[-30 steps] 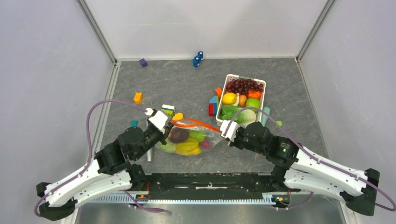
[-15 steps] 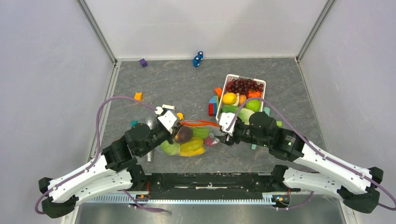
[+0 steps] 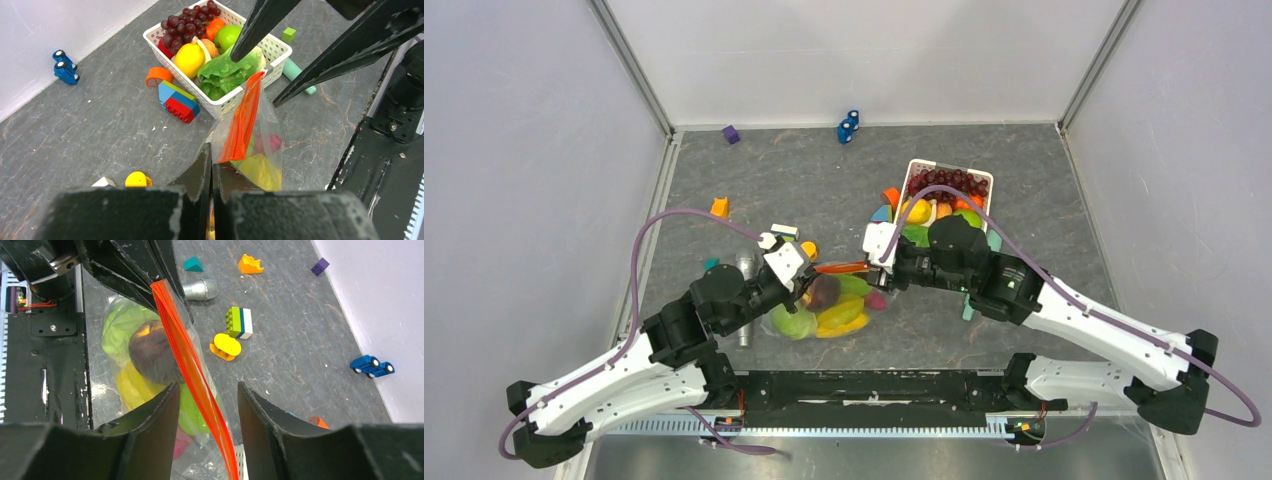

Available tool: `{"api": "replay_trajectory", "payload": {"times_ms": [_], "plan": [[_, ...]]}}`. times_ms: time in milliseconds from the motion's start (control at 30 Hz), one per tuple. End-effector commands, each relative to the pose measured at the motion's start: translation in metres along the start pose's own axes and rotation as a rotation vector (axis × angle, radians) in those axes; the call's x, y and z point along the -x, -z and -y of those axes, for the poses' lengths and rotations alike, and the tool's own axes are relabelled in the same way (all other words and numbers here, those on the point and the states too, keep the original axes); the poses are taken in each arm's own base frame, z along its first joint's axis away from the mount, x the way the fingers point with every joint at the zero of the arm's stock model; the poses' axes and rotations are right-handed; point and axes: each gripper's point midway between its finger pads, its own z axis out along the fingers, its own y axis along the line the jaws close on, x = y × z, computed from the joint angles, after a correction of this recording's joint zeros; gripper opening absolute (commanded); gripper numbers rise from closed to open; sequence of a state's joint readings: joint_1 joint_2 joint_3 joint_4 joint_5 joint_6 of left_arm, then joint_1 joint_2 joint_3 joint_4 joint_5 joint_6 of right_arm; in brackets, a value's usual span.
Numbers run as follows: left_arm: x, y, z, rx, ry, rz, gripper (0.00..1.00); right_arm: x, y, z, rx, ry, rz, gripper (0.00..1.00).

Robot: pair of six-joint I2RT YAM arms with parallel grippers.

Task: Open the zip-top bag and remove the fake food
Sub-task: Unzip the zipper food storage bag at the center of the board.

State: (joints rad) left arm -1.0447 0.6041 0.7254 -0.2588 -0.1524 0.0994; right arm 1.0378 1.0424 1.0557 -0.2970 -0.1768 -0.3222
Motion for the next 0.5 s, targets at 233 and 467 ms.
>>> {"api": "replay_trajectory", "payload": {"times_ms": [233, 467], "plan": [[0.017, 0.004, 0.002, -0.027, -0.029, 0.084, 0.02, 0.023, -0.014, 0.009, 0.004, 0.063, 0.06, 0.46], [0.015, 0.005, 0.004, -0.039, -0.031, 0.086, 0.02, 0.016, -0.018, 0.015, -0.025, 0.073, 0.034, 0.43]]}}
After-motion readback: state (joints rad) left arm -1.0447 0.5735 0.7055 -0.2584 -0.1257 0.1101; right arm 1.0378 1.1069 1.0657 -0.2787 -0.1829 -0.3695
